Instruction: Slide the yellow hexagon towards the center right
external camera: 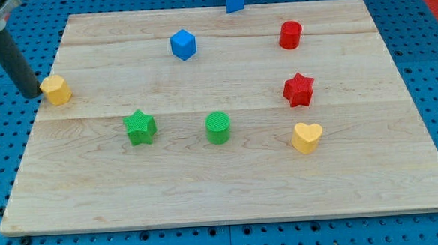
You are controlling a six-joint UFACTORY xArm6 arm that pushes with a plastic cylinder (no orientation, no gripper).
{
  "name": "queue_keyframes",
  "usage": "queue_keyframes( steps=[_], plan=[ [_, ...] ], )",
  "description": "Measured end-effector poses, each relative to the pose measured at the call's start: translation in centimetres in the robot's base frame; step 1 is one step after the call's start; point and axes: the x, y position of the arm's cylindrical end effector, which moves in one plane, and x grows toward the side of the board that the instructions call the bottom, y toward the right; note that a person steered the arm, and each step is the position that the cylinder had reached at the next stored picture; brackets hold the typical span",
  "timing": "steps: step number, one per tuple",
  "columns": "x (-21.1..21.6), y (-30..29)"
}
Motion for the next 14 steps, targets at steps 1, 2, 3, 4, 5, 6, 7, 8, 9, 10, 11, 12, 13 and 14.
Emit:
queue_keyframes(
  steps=[1, 2, 3, 4, 5, 6, 7, 8, 9, 10, 11, 12, 13, 14],
  plan=[
    [-0.3, 7.5],
    [-0.3, 19.7],
    [0.8, 20.3],
    [2.7, 16.6],
    [4.3, 12.4],
    [8.2, 11.1],
    [10.0, 14.3],
    [7.8, 16.0],
    [4.4, 17.1],
    [3.6, 15.2],
    [2.1, 14.4],
    [0.2, 19.6],
    [-1.6, 27.4],
    [-3.3, 34.7]
  ],
)
